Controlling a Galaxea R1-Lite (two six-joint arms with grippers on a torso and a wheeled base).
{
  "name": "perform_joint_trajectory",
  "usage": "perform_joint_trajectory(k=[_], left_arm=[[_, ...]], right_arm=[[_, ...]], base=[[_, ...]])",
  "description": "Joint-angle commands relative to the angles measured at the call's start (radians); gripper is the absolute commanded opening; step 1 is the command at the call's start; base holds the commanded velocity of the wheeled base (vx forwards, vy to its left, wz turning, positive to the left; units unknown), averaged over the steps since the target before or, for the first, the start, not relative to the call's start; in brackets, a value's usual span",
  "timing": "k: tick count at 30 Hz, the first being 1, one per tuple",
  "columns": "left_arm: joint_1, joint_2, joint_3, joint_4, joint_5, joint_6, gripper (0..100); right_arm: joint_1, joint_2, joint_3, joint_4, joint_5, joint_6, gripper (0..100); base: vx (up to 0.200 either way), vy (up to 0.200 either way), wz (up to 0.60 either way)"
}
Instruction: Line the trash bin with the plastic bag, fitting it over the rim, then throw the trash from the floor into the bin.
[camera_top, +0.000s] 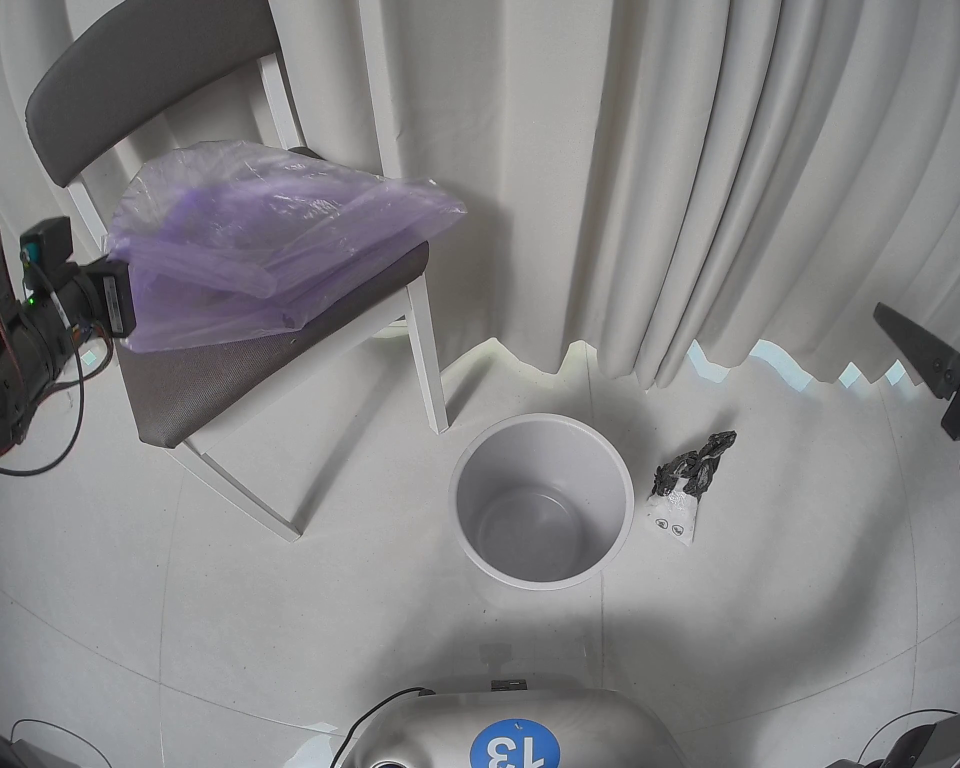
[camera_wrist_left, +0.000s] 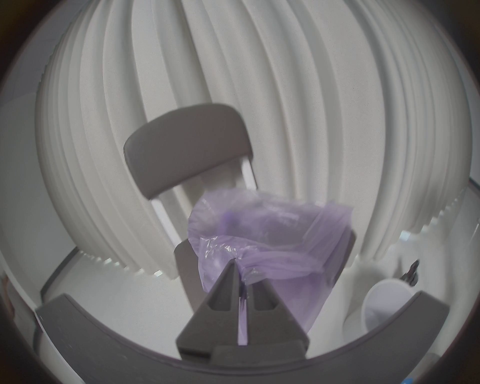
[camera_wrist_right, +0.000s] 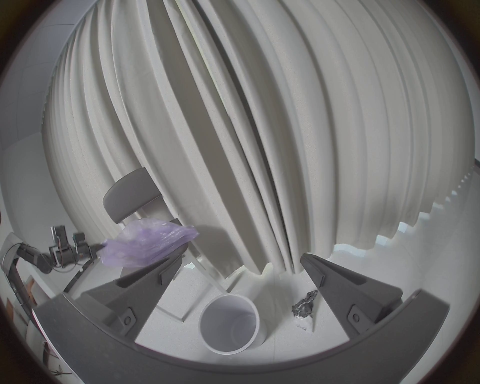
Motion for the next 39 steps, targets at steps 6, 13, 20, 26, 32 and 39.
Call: perform_joint_trajectory(k=[6,13,20,26,32,39], left_arm=[[-0.158,-0.035,-0.293,0.227,-0.001,-0.004,0],[-0.264,-0.007,-0.514,0.434,0.002,0.005,0],[-0.321,0.057,-0.636,0.475,0.011,0.008,0],[-0.4,0.085,-0.696,0.5,0.027,0.01,0],[-0.463,0.114,-0.758,0.505,0.06,0.01,0],[-0.534,0.115,-0.785,0.509,0.09,0.01,0]], right_arm=[[0.116,0.166,-0.013,-0.014,-0.009,-0.004,100],[0.162,0.232,-0.013,-0.019,0.014,0.003,100],[0.201,0.278,-0.013,-0.06,0.037,0.003,100],[0.205,0.358,-0.017,-0.111,0.039,0.005,100],[0.219,0.468,-0.04,-0.175,0.029,0.009,100],[0.239,0.617,-0.066,-0.318,0.023,0.039,100]], base=[[0.0,0.0,0.0],[0.0,0.0,0.0],[0.0,0.0,0.0],[0.0,0.0,0.0],[0.0,0.0,0.0],[0.0,0.0,0.0]])
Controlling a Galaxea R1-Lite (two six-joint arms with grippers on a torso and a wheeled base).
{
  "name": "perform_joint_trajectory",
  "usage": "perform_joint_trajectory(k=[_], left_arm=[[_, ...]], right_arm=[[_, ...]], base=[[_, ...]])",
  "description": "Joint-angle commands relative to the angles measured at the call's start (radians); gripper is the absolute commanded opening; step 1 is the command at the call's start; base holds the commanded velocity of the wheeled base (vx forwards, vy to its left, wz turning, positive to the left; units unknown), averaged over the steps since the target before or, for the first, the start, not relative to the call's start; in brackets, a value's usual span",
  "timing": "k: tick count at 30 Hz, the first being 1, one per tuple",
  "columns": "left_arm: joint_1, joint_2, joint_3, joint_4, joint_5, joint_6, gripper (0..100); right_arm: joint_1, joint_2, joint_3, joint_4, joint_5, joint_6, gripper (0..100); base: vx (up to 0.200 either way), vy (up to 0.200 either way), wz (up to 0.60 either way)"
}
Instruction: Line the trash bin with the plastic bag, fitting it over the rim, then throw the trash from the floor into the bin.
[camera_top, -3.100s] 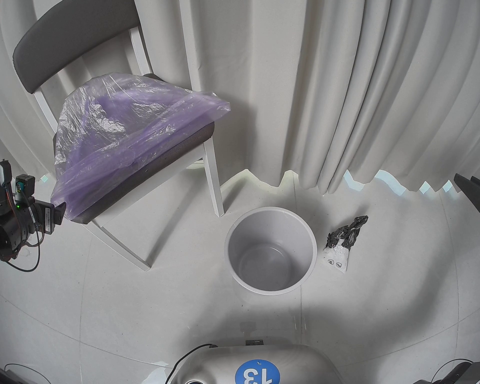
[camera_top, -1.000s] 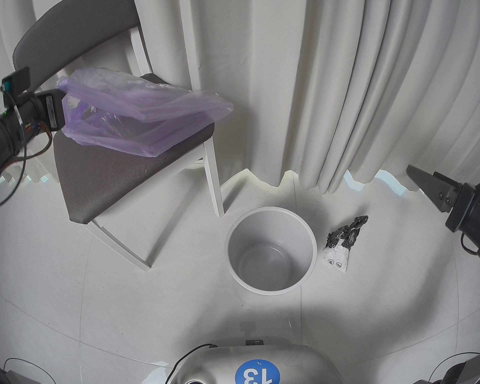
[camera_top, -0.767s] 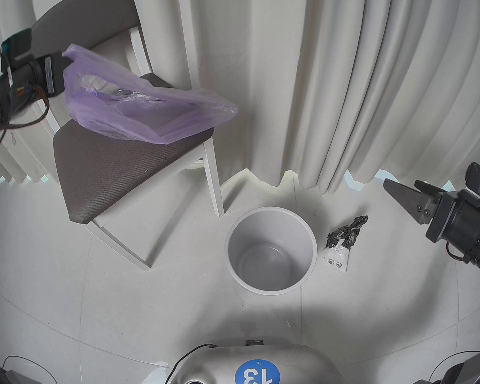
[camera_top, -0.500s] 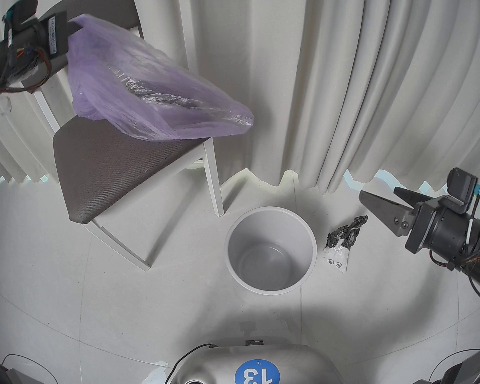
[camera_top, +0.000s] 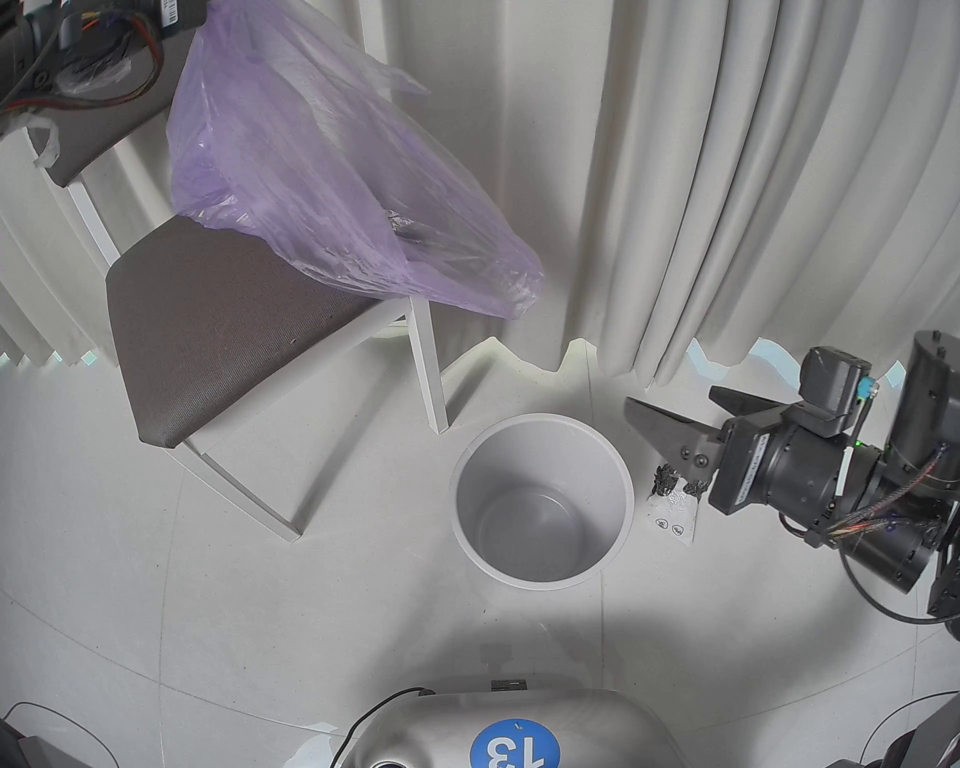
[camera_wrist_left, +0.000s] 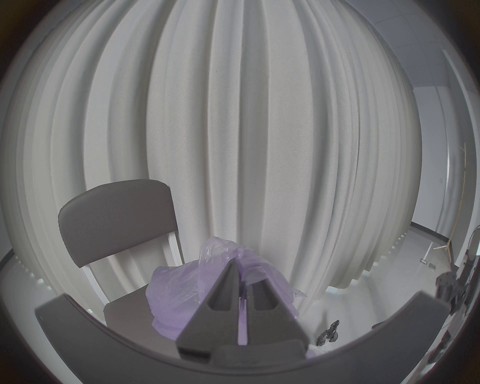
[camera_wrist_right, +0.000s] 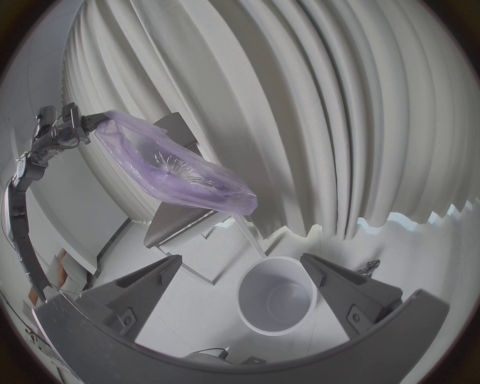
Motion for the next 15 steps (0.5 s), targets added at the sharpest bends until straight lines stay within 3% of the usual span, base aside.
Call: perform_joint_trajectory(k=[1,15], left_arm=[[-0.053,0.01,-0.022,0.001,0.014,0.0,0],[-0.105,-0.027,-0.008,0.001,0.016,-0.005,0]], right_arm=[[0.012,0.157,-0.032,-0.076,-0.006,0.013,100],[-0.014,0.317,-0.151,-0.146,-0.052,0.092,100]], base=[[0.0,0.0,0.0],[0.0,0.0,0.0]])
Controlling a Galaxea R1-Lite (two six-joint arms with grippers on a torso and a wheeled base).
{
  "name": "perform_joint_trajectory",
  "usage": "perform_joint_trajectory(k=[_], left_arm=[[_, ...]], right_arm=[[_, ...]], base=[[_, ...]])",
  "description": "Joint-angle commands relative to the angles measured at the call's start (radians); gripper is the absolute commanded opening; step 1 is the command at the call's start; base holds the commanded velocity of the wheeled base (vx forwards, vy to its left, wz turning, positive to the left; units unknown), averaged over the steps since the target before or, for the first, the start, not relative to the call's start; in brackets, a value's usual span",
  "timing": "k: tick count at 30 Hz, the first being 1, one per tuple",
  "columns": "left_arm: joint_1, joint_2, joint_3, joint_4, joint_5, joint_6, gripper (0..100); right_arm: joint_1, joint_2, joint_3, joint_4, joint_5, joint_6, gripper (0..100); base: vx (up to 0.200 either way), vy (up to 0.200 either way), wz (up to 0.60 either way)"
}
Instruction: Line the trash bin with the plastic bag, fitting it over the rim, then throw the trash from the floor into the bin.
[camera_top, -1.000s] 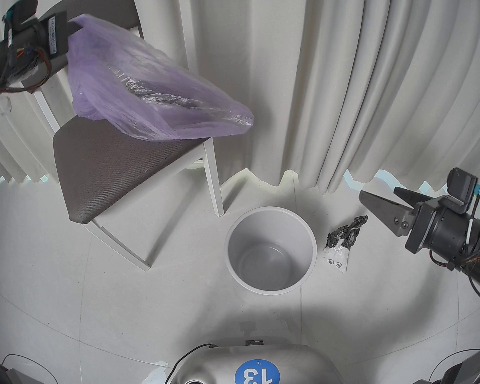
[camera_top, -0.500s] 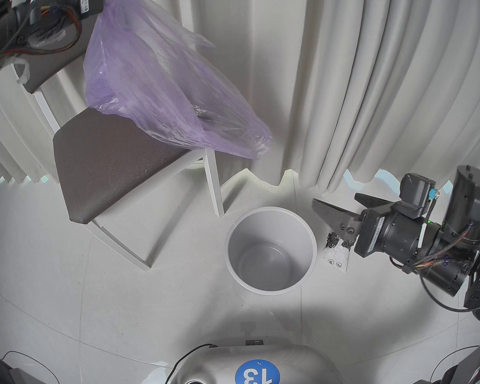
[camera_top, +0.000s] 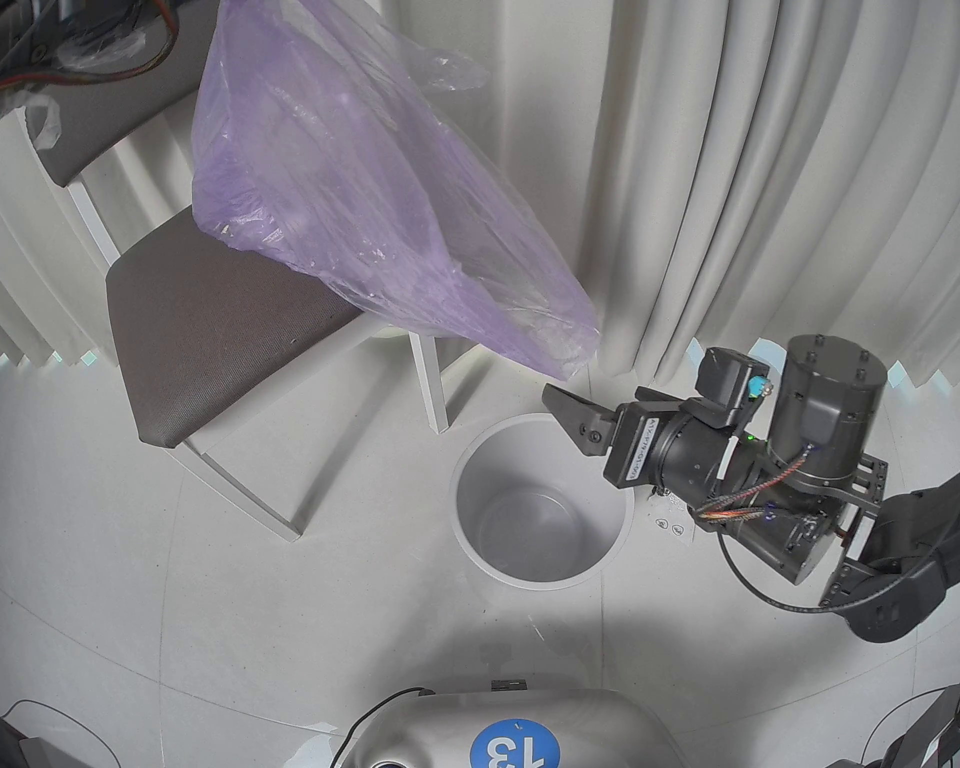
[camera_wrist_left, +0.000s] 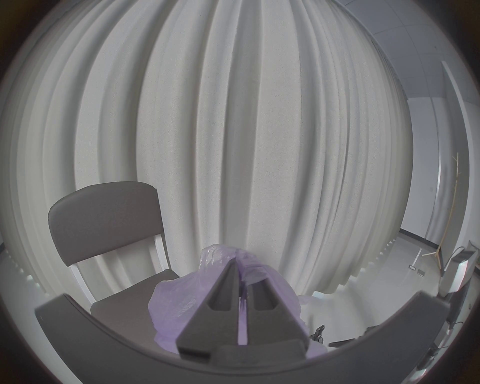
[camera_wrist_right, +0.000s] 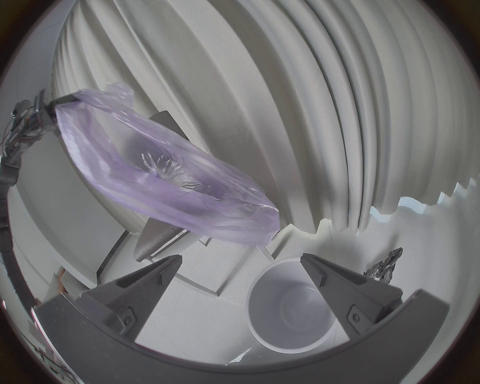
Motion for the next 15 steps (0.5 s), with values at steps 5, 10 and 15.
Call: perform_joint_trajectory(k=[5,10,15], left_arm=[[-0.019,-0.019,0.013,-0.003,0.0,-0.004,0],[-0.017,-0.024,0.027,-0.008,0.0,-0.009,0],[-0.017,-0.024,0.026,-0.011,-0.002,-0.009,0]], right_arm=[[-0.033,0.054,-0.032,-0.012,-0.001,0.002,100],[-0.043,0.005,-0.028,-0.004,0.002,-0.001,100],[-0.04,-0.058,-0.002,0.019,0.011,-0.006,100]], base=[[0.0,0.0,0.0],[0.0,0.0,0.0],[0.0,0.0,0.0]])
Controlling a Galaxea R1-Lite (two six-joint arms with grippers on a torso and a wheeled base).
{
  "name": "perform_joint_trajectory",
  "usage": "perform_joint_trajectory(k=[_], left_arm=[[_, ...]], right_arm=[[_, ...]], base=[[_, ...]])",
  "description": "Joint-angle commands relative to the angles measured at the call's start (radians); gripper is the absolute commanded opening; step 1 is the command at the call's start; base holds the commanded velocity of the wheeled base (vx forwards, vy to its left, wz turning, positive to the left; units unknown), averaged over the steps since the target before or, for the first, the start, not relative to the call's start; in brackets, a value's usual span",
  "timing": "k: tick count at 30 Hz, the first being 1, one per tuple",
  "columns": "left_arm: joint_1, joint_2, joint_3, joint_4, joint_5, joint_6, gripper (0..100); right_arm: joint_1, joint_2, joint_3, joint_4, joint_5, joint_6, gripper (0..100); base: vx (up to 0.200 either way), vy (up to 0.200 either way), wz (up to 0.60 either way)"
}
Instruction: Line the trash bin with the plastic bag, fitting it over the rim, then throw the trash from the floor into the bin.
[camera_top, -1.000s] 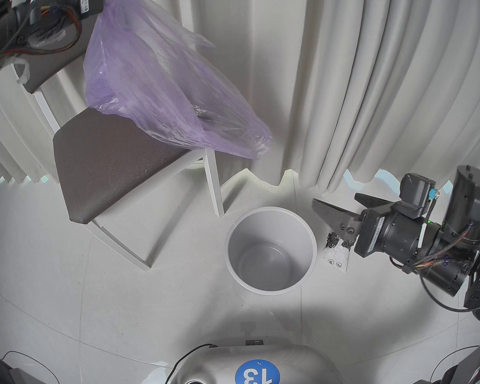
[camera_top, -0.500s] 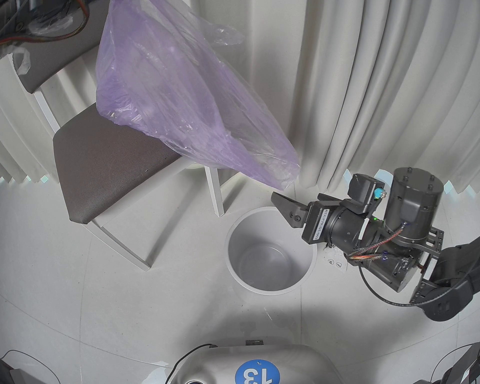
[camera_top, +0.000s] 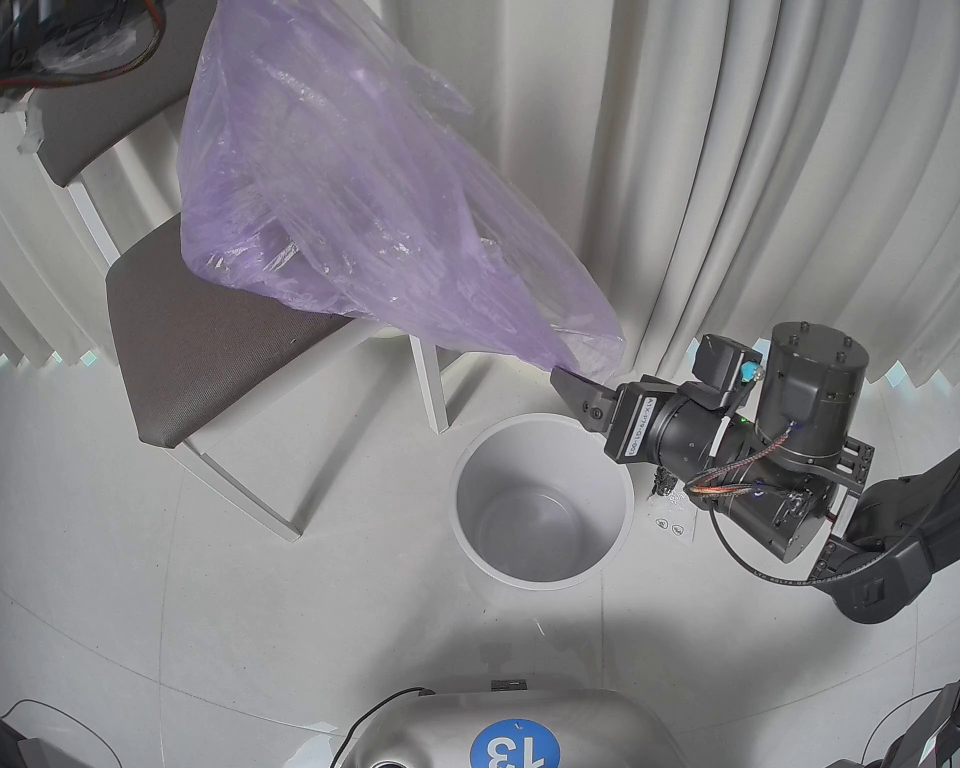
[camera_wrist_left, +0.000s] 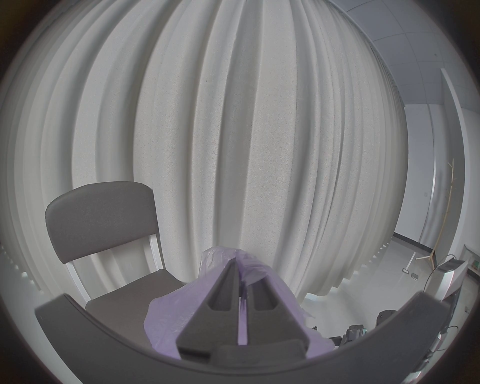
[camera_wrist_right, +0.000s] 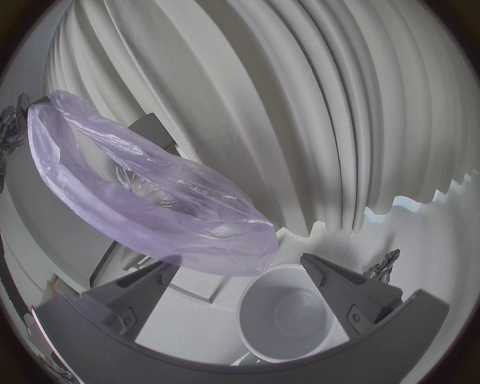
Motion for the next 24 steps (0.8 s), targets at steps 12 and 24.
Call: perform_joint_trajectory(k=[12,24], left_arm=[[0.002,-0.004,-0.004,-0.003,-0.001,0.0,0],[0.002,0.004,-0.013,-0.013,-0.001,-0.003,0]], right_arm=[[-0.011,-0.125,0.067,0.036,0.079,-0.002,100],[0.009,-0.002,0.028,0.025,0.076,0.003,100]], base=[[0.0,0.0,0.0],[0.0,0.0,0.0]])
